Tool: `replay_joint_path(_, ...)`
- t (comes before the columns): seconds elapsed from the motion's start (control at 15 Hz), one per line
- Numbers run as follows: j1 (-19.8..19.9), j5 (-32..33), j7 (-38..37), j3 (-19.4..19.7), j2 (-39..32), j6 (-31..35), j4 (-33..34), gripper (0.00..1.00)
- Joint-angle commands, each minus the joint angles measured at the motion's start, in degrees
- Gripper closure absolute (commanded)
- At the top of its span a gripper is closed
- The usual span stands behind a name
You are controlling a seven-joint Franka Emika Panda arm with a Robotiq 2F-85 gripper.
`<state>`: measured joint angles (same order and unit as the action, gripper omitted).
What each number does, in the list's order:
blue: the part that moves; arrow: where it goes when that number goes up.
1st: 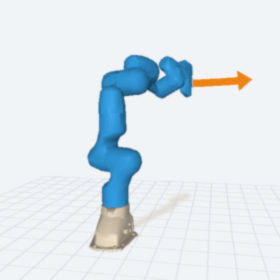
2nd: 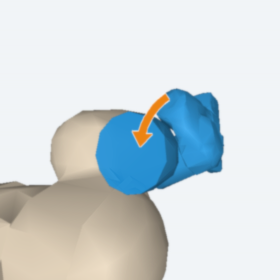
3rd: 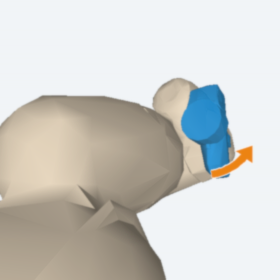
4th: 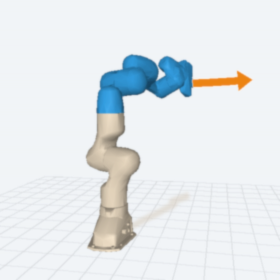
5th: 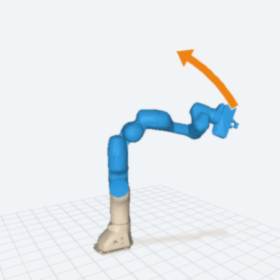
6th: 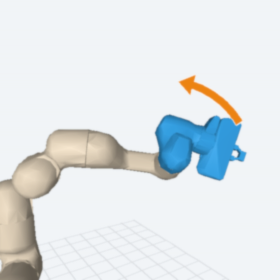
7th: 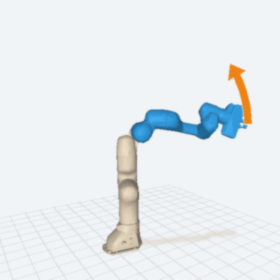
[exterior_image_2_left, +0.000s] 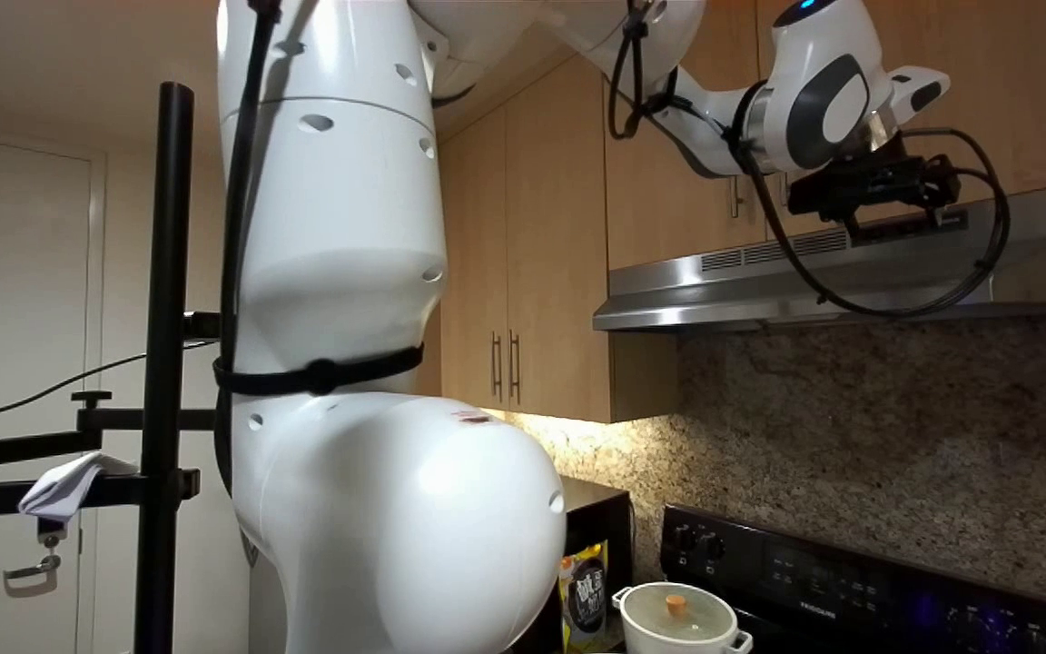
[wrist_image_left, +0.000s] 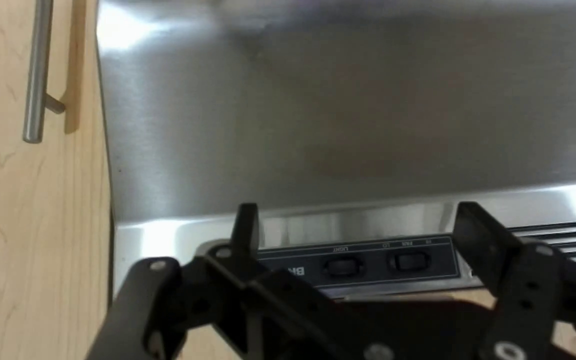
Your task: Turn on the light above the stove
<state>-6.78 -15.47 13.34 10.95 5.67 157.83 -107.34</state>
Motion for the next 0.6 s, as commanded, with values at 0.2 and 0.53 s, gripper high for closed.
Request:
replay_joint_path(0.2,-0.6,-1.0,4.2,-0.1,-6.5,-2.3,9.0,0.00)
replay_joint_path(0.53,-0.6,-2.7,8.0,-1.6,-9.7,-4.6,13.6,0.00)
